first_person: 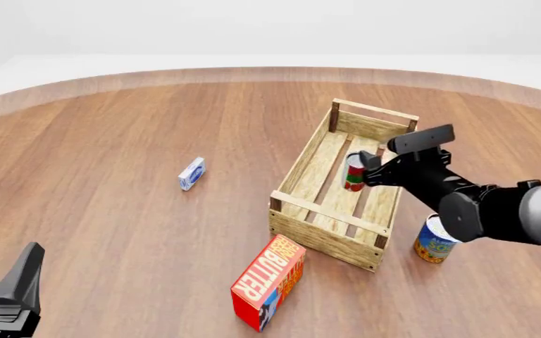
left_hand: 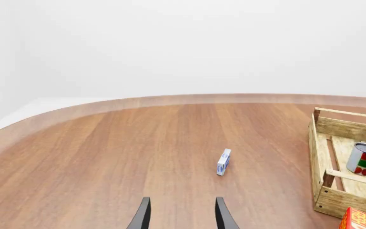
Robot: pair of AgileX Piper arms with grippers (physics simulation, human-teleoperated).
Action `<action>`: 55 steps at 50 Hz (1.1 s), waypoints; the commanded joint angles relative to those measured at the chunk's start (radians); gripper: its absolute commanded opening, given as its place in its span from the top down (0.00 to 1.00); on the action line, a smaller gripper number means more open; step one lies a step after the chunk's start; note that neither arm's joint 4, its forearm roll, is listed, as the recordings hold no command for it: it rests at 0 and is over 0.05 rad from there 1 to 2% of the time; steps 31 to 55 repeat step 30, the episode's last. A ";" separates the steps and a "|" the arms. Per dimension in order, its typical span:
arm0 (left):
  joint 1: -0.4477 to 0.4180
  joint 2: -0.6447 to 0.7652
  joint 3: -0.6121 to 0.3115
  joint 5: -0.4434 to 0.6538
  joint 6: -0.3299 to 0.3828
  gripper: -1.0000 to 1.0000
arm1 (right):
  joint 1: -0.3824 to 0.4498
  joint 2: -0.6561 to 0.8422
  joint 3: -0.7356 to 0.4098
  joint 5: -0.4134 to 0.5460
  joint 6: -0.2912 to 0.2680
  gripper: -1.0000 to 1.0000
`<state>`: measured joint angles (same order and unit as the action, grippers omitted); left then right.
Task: Pick up the tomato sauce, and put it in the wooden tray.
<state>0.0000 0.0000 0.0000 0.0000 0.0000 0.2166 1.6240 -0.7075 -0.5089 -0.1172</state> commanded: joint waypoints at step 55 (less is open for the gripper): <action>0.000 0.000 0.000 0.000 0.000 0.00 | -0.001 -0.155 0.062 0.065 -0.021 0.00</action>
